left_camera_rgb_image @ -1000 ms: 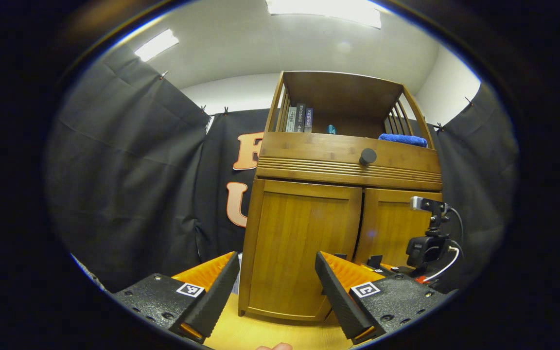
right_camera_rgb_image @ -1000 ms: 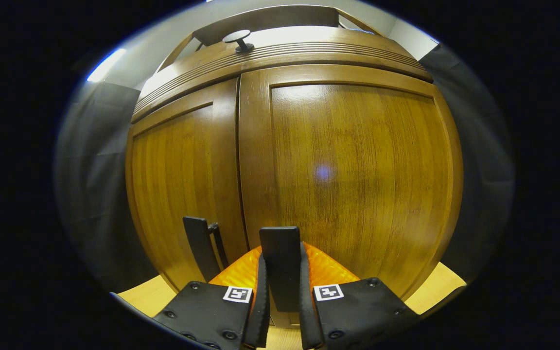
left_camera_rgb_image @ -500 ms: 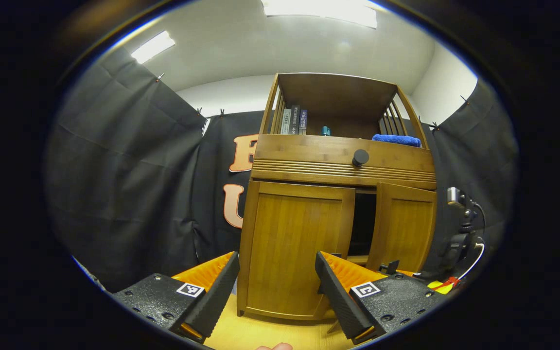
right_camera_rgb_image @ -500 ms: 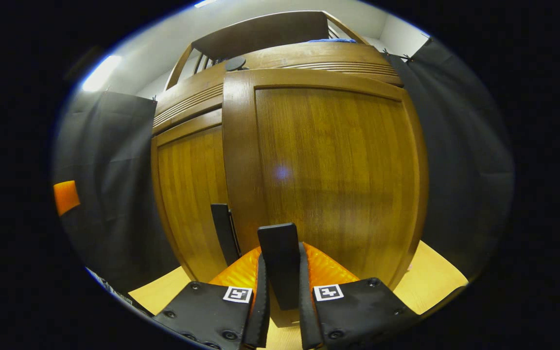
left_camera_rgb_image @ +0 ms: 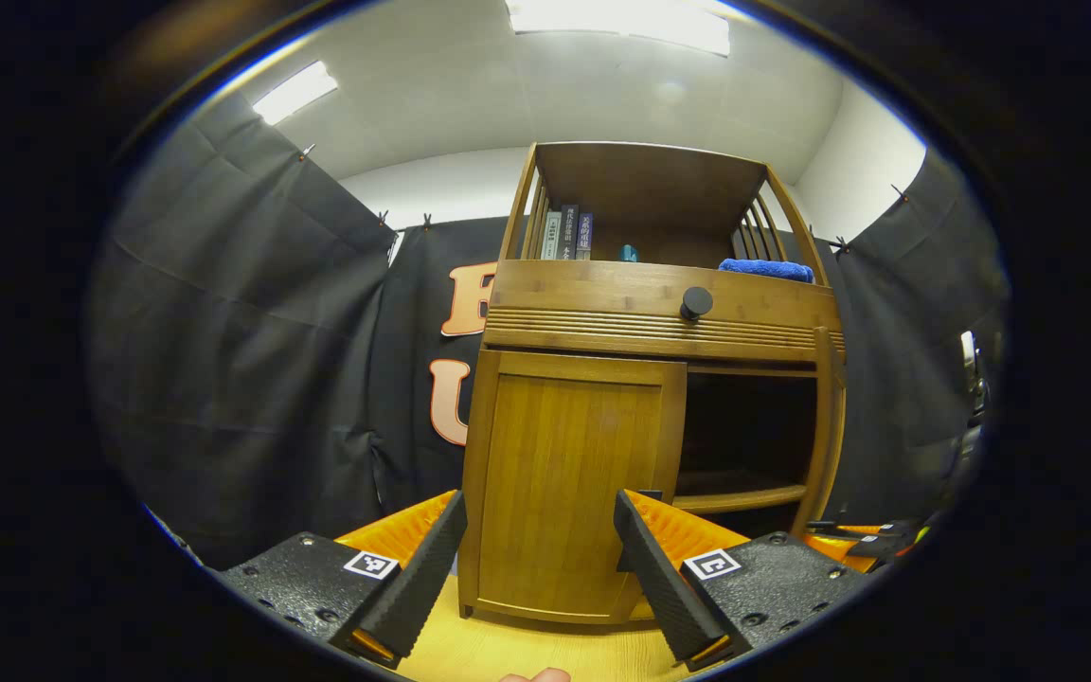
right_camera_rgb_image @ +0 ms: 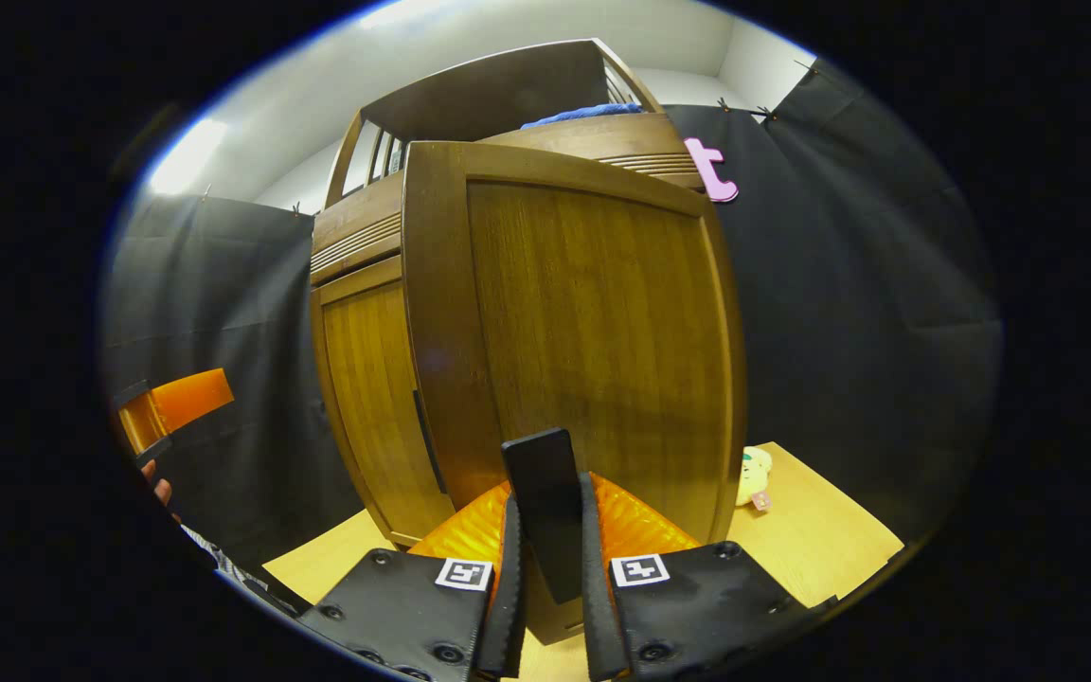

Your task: Open the right door of the double-door shoe cabinet with the right hand, and open the left door with the left hand.

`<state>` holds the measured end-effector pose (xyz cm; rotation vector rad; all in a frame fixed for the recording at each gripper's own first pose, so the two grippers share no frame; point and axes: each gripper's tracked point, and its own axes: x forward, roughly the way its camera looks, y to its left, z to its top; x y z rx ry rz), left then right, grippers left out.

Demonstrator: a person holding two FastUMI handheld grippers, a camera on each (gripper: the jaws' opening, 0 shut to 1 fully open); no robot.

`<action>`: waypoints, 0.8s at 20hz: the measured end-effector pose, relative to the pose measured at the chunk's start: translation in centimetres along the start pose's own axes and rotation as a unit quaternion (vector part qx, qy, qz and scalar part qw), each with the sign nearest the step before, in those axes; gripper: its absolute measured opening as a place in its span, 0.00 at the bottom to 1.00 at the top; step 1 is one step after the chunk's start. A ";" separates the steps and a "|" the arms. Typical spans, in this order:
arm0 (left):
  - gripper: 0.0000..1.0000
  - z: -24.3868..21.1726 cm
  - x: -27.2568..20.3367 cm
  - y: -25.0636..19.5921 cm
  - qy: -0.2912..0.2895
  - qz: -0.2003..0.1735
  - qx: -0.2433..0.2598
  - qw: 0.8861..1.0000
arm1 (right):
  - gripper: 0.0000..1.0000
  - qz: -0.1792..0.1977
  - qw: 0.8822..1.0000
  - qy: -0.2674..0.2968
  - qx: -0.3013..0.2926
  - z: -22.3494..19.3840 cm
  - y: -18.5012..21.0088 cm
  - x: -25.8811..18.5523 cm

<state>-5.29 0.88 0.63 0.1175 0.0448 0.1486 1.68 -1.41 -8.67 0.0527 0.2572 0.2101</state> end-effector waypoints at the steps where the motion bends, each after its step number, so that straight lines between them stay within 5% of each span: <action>1: 0.92 -0.3 0.2 -0.3 0.002 -0.006 -0.004 1.000 | 0.32 -0.003 1.000 0.001 0.000 0.1 -0.5 -0.6; 7: 0.98 -2.4 1.4 -2.1 0.026 -0.043 -0.031 0.998 | 0.37 -0.023 1.000 -0.002 0.003 0.6 -3.4 -3.5; 8: 0.92 -2.7 1.6 -2.3 0.028 -0.046 -0.029 0.998 | 0.32 -0.028 1.000 -0.003 0.001 0.6 -3.9 -3.9; 13: 0.92 -3.9 2.8 -2.3 0.034 -0.043 -0.022 0.998 | 0.22 -0.043 0.999 -0.011 -0.014 0.8 -6.1 -5.5; 16: 0.92 -4.1 2.8 -2.4 0.035 -0.041 -0.023 0.998 | 0.26 -0.064 0.998 -0.016 -0.025 1.0 -7.5 -6.9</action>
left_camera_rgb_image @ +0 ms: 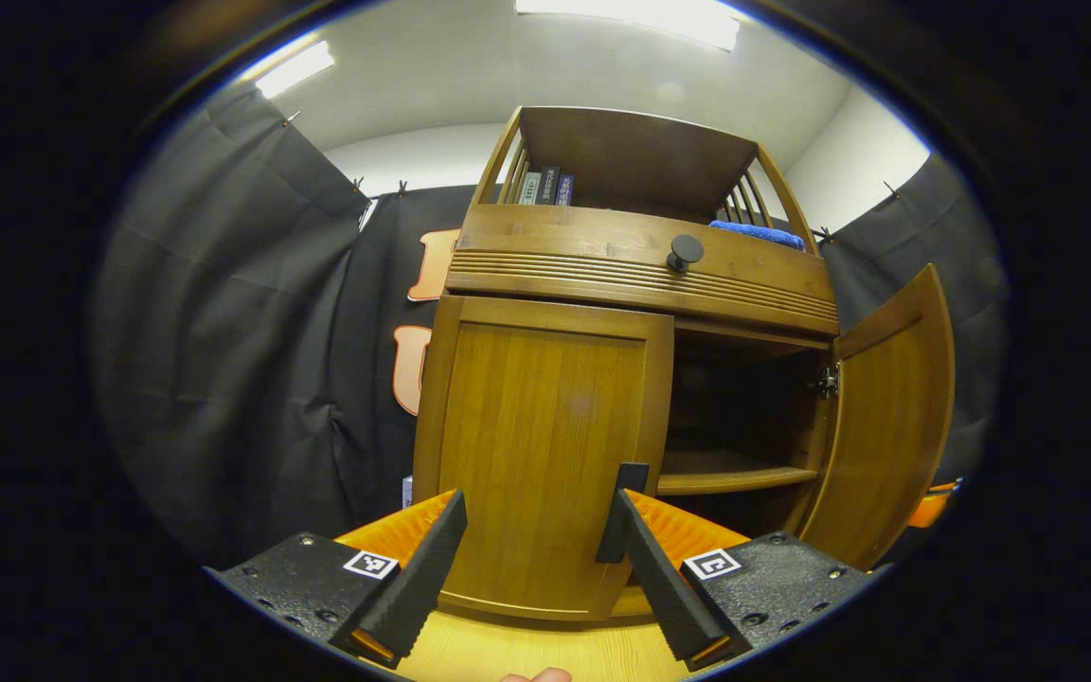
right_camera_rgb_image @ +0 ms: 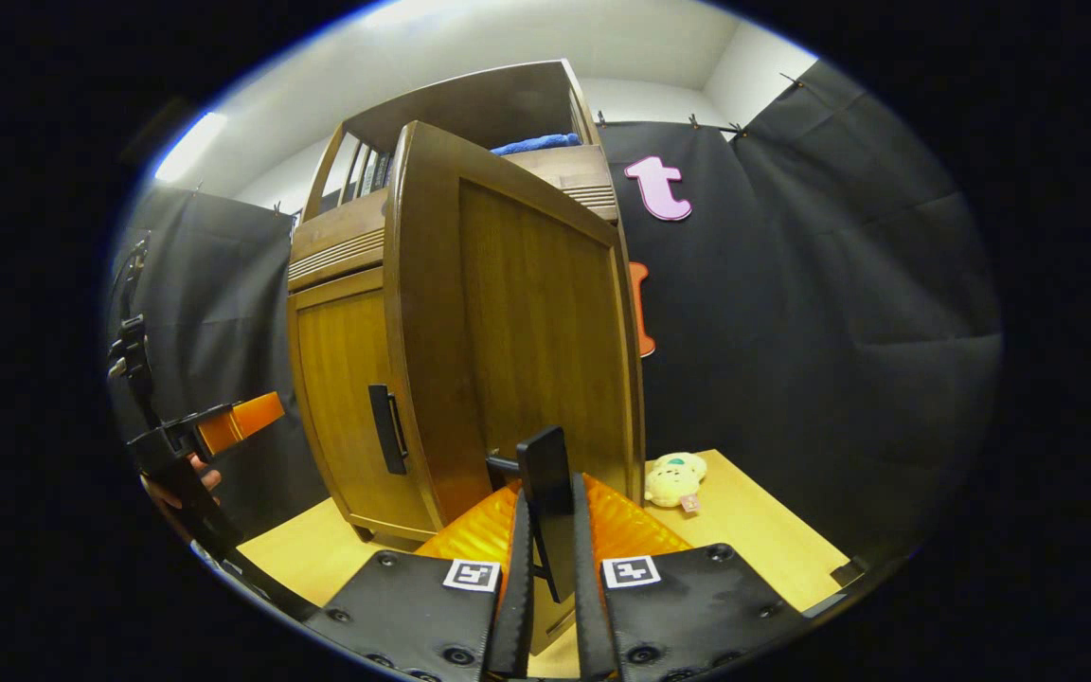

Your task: Open the right door of the double-door shoe cabinet with the right hand, and open the left door with the left hand.

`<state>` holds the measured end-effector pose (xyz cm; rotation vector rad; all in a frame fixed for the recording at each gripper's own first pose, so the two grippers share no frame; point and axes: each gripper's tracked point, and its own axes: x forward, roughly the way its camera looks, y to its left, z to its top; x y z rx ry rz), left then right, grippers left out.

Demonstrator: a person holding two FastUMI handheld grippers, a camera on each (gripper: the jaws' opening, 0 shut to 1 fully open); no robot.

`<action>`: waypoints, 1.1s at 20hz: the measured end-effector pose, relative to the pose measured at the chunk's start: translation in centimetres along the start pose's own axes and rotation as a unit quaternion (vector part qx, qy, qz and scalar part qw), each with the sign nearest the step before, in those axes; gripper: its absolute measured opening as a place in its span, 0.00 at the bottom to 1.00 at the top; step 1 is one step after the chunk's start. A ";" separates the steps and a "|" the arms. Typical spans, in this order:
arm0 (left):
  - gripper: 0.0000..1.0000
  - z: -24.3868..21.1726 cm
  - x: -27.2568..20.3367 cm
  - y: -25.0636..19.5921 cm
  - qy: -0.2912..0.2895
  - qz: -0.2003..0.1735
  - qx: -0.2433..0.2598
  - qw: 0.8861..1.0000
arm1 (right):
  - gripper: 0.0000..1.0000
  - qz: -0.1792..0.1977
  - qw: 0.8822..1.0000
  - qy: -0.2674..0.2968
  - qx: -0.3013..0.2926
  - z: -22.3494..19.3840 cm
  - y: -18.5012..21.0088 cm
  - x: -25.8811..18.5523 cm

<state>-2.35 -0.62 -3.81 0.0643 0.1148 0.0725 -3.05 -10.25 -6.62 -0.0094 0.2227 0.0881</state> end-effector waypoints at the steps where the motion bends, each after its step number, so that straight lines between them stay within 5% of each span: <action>1: 0.93 -0.2 0.0 -0.2 0.001 -0.001 -0.001 1.000 | 0.27 -0.010 1.000 -0.007 -0.007 0.1 -0.8 -0.1; 3: 0.96 -0.4 0.2 -0.4 0.002 0.000 -0.002 1.000 | 0.27 -0.034 0.999 -0.016 -0.022 0.3 -2.8 -0.9; 6: 0.98 -0.7 0.5 -0.8 0.005 -0.005 -0.003 1.000 | 0.10 -0.057 0.997 -0.024 -0.035 0.9 -5.7 -1.7; 7: 0.92 -0.8 0.5 -0.9 0.007 -0.006 -0.003 1.000 | 0.06 -0.068 0.996 -0.031 -0.044 1.3 -6.8 -1.9; 8: 0.92 -0.8 0.5 -1.0 0.009 -0.007 -0.003 1.000 | 0.13 -0.072 0.996 -0.035 -0.049 1.4 -8.0 -2.1; 15: 0.98 -0.9 0.9 -1.1 0.008 -0.011 -0.001 1.000 | 0.09 -0.002 0.999 -0.023 -0.028 1.7 -11.7 -2.0; 18: 0.92 -0.5 0.0 -0.7 0.011 -0.013 -0.002 1.000 | 0.09 0.022 0.999 -0.018 -0.028 1.7 -12.9 -1.6; 19: 0.92 -0.6 0.1 -0.6 0.012 -0.014 -0.002 1.000 | 0.01 0.028 0.999 -0.016 -0.028 1.6 -13.2 -1.4; 20: 0.95 -0.6 0.2 -0.7 0.013 -0.015 -0.002 1.000 | 0.17 0.034 0.999 -0.017 -0.025 1.7 -13.4 -1.6; 21: 0.95 -0.7 0.3 -0.8 0.013 -0.018 -0.002 1.000 | 0.06 0.038 0.999 -0.015 -0.022 1.6 -13.5 -1.7; 22: 0.92 -0.7 0.5 -0.9 0.011 -0.021 -0.002 1.000 | 0.19 0.040 0.999 -0.016 -0.019 1.7 -13.4 -1.8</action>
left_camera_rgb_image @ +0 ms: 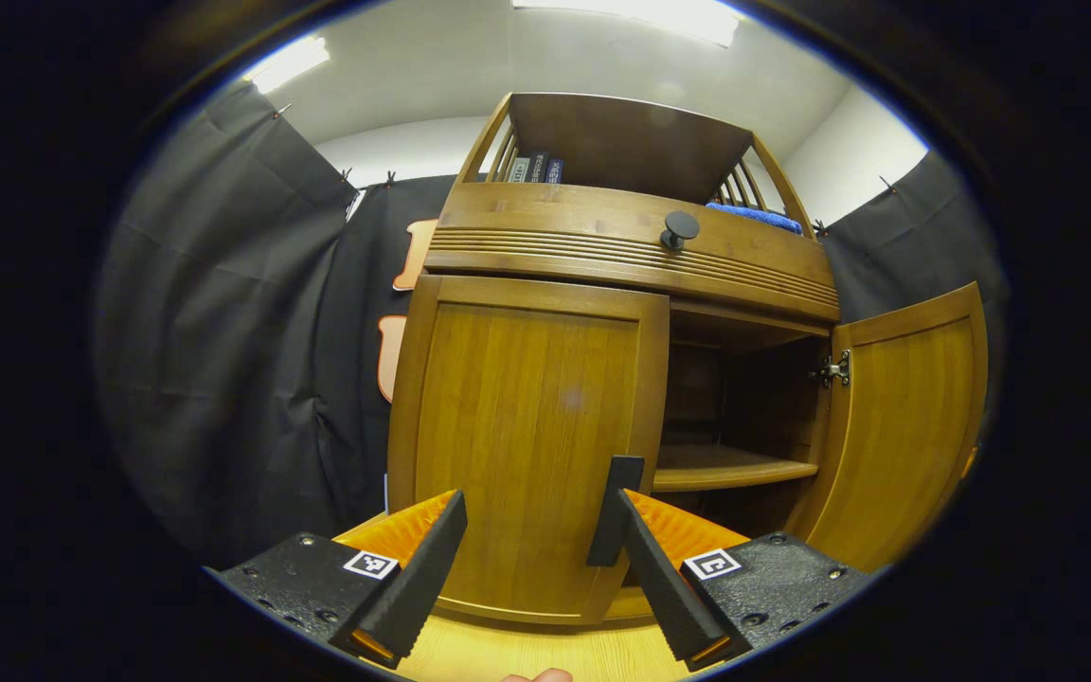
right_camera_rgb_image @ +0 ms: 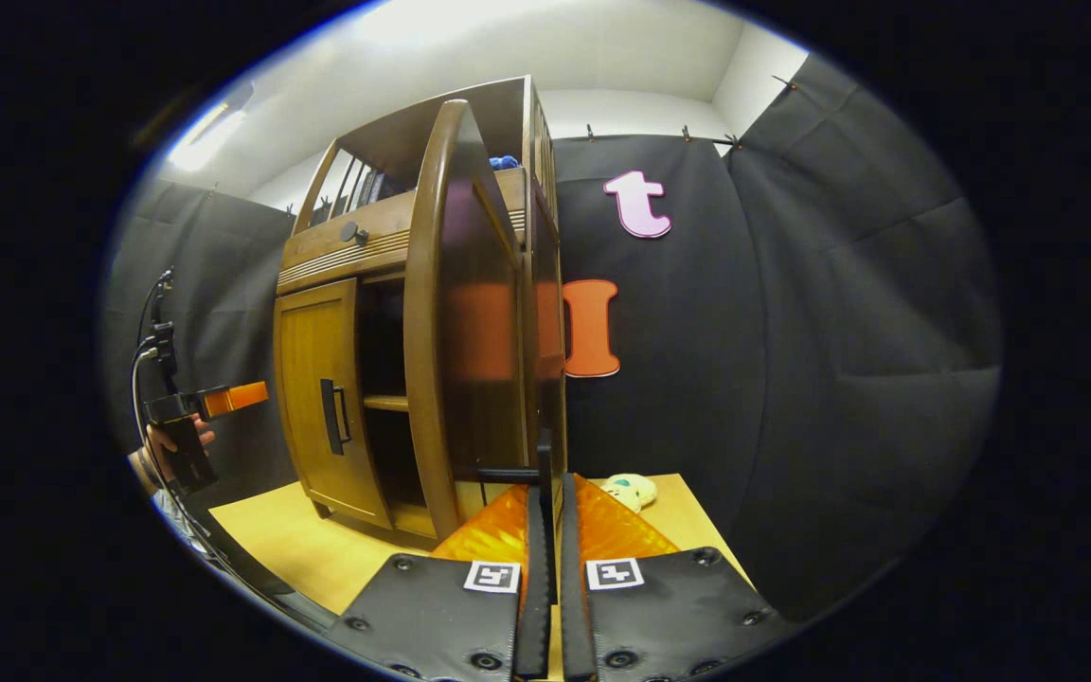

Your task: Open the right door of the double-door shoe cabinet with the right hand, and open the left door with the left hand.

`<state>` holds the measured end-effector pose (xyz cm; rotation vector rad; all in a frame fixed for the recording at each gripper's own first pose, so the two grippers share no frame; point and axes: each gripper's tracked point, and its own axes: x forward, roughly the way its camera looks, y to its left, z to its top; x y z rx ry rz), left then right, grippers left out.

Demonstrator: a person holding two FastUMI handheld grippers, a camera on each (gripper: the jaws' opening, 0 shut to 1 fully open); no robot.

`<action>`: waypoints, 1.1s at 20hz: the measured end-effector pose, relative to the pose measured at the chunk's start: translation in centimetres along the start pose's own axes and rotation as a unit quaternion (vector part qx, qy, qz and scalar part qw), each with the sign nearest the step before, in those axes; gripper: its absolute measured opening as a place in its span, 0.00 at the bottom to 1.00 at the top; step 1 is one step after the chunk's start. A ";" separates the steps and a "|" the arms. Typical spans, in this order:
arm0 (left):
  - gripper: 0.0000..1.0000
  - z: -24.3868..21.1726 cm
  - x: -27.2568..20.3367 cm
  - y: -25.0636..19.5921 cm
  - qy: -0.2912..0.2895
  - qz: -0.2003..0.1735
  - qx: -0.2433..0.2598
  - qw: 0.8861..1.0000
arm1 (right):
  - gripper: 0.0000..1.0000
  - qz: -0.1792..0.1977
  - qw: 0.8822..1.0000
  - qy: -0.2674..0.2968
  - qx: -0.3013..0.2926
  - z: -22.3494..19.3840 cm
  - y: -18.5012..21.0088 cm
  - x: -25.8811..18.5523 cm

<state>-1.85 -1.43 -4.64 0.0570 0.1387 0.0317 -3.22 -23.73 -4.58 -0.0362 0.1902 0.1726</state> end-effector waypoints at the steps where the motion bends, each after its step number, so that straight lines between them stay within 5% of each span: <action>1: 0.92 0.0 0.2 -0.1 -0.001 -0.003 0.001 1.000 | 0.13 -0.002 1.000 0.003 0.001 -0.2 0.1 -0.1; 6: 0.95 -0.5 2.5 -1.9 0.001 -0.024 0.000 1.000 | 0.12 -0.036 0.999 -0.004 0.004 0.2 -0.1 -2.9; 12: 0.92 -2.2 6.1 -4.2 0.009 -0.051 0.002 0.999 | 0.12 -0.121 0.992 -0.027 0.001 2.2 -0.7 -7.7; 22: 0.92 -5.3 10.9 -6.5 0.009 -0.065 0.008 0.998 | 0.12 -0.154 0.987 -0.022 0.036 1.9 7.4 -9.0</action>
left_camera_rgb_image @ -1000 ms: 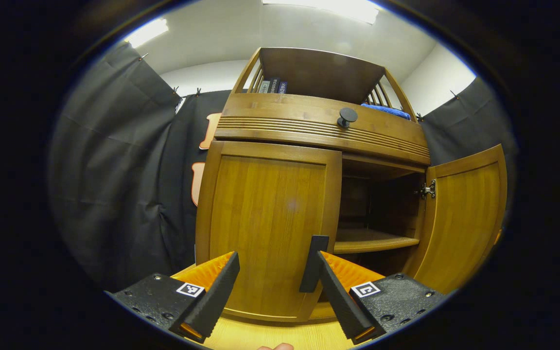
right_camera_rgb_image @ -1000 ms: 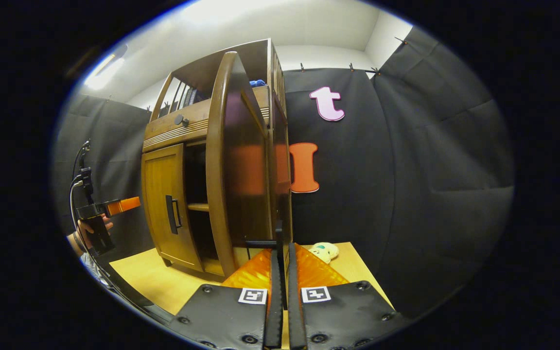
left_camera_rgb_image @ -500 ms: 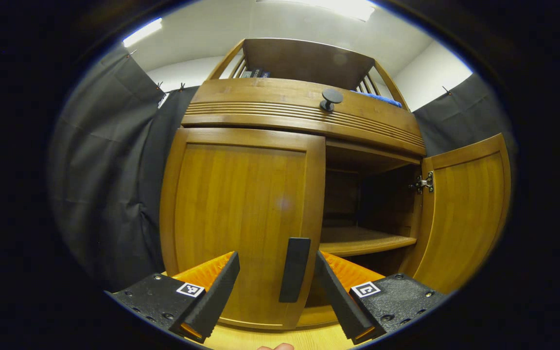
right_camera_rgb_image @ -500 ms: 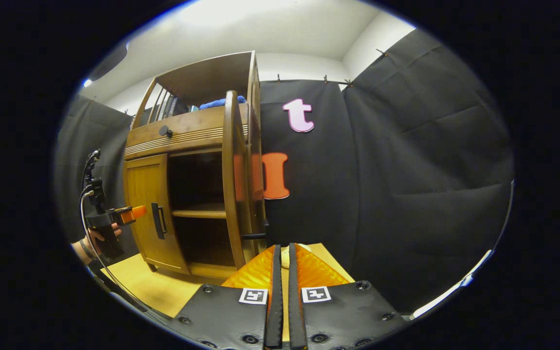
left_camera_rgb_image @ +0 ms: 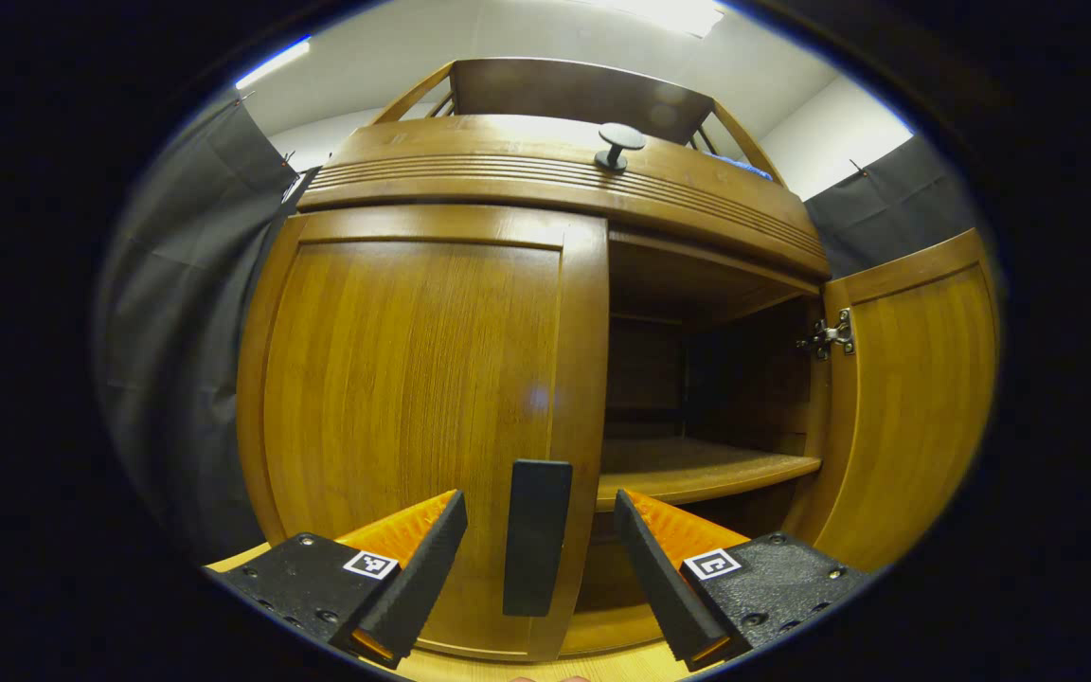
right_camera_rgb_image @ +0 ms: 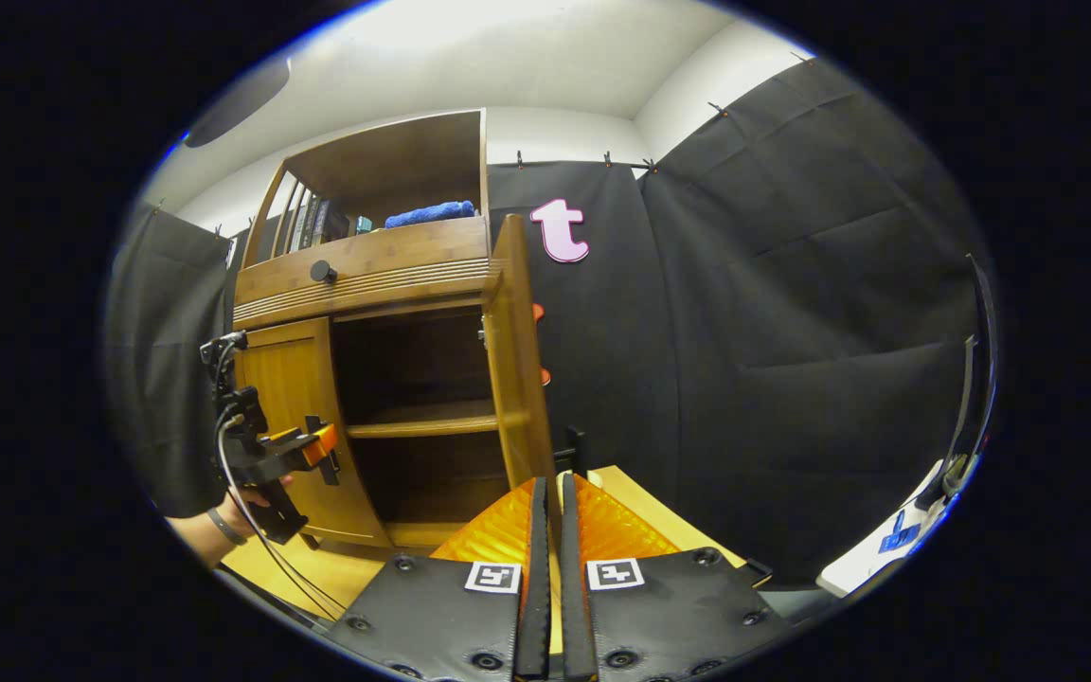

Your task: Open the right door of the double-door shoe cabinet with the right hand, and open the left door with the left hand.

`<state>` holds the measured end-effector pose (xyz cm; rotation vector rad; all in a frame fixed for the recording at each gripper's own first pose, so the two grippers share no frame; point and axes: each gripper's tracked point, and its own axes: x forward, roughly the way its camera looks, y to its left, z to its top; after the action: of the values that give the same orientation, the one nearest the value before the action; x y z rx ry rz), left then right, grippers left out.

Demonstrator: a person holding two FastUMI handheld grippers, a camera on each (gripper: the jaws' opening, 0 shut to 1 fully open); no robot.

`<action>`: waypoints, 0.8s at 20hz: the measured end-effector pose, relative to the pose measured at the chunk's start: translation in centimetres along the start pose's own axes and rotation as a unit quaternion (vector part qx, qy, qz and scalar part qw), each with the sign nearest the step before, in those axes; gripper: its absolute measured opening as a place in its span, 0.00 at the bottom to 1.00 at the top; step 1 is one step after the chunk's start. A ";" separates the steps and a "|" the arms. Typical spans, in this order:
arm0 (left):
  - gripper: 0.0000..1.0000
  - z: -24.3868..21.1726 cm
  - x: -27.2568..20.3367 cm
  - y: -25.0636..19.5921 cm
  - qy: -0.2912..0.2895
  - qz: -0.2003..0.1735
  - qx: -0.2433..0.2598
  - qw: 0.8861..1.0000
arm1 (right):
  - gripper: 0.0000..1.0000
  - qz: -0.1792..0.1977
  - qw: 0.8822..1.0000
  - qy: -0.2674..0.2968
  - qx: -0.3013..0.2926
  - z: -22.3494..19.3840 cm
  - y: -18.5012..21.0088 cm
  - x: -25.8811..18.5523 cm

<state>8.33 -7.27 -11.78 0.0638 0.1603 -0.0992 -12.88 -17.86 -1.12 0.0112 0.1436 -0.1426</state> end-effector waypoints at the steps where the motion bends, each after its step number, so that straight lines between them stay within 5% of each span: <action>1: 0.90 -0.6 0.5 0.4 0.004 0.003 0.000 1.000 | 0.12 0.000 1.000 0.001 -0.001 -0.3 0.9 0.2; 3: 0.85 -1.1 1.3 1.1 0.011 0.008 0.000 1.000 | 0.13 0.003 1.000 -0.009 0.005 -0.1 2.3 0.7; 6: 0.63 -1.1 1.3 0.7 0.013 -0.006 -0.013 1.000 | 0.32 0.009 1.000 -0.010 0.018 -0.3 3.7 1.4; 7: 0.56 -1.0 1.4 0.2 0.010 -0.014 -0.010 1.000 | 0.49 0.006 1.000 -0.009 0.018 -0.4 3.7 1.8; 10: 0.32 -1.1 1.5 -0.2 0.006 -0.023 0.007 1.000 | 0.67 0.011 1.000 0.003 0.018 -1.3 4.3 2.5; 13: 0.25 -1.1 1.5 -0.5 0.018 -0.034 -0.008 0.999 | 0.80 0.020 1.000 0.007 0.015 -1.6 5.3 3.1; 14: 0.23 -1.3 1.3 -0.5 0.028 -0.035 -0.003 0.999 | 0.91 0.022 1.000 0.007 0.010 -1.6 5.5 3.4; 16: 0.21 -0.8 0.5 -0.4 0.039 -0.034 -0.003 0.999 | 0.91 0.027 1.000 0.006 -0.003 -1.5 6.1 4.2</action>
<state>8.71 -7.61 -12.66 0.0560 0.2408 -0.1647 -8.14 -12.40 -3.15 0.0106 0.1557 -0.0884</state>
